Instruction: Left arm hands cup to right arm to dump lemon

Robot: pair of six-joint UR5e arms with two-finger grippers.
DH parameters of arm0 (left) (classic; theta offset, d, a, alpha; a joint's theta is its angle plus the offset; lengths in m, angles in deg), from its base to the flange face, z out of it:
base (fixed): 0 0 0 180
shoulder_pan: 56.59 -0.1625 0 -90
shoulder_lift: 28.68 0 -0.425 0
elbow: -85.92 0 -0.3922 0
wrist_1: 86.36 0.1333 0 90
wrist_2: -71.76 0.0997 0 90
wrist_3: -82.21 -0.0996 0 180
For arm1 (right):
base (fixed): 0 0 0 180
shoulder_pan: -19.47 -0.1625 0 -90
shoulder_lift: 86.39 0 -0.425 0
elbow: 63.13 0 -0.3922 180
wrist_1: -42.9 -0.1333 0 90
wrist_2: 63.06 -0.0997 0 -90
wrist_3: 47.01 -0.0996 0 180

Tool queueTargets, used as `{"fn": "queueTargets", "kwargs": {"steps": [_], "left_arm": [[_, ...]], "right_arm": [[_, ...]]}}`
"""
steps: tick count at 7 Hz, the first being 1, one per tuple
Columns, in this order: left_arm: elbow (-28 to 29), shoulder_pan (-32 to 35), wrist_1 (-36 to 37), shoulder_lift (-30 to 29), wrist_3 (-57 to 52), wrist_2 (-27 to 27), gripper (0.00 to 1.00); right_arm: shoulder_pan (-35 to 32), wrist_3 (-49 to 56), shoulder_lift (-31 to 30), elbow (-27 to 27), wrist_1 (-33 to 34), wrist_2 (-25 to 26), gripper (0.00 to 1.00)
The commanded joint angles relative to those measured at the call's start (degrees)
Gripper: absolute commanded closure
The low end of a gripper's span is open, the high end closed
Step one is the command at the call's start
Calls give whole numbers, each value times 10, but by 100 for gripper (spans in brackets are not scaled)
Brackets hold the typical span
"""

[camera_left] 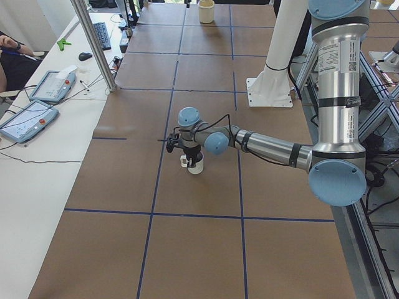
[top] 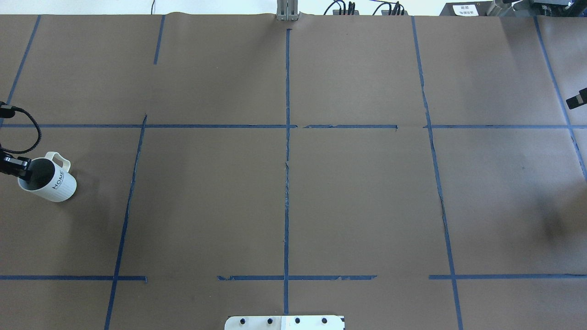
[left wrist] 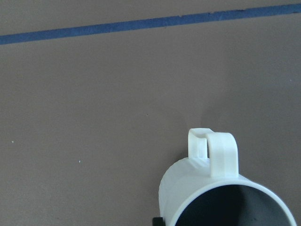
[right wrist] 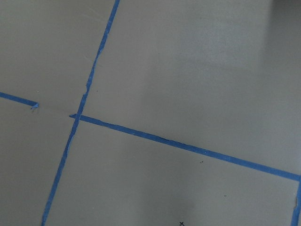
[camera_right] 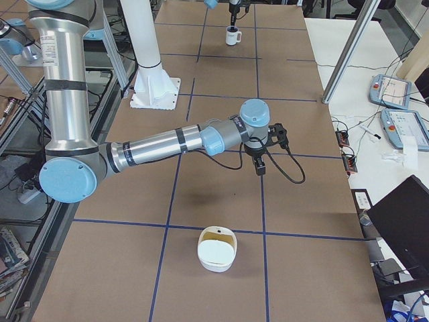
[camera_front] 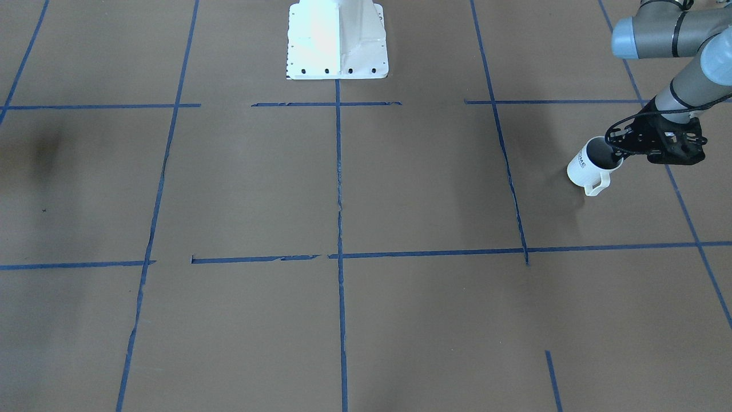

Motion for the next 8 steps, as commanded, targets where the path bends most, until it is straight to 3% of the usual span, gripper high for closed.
{"fn": "queueTargets", "kwargs": {"steps": [1,2,4,7,8], "left_arm": [[14,11,1,0,-1,-2,57],[15,23,0,0,-2,-15,1],[5,72,8,2,-52,-37,0],[-28,242,161,24,-343,-49,0],[-28,280,176,44,-397,-50,0]], "right_arm": [[-1,12,-20,2,0,3,0],[-7,34,-33,2,0,5,0],[-17,78,-61,2,0,6,0],[-59,154,-114,2,1,5,0],[-73,179,-140,1,1,5,0]]}}
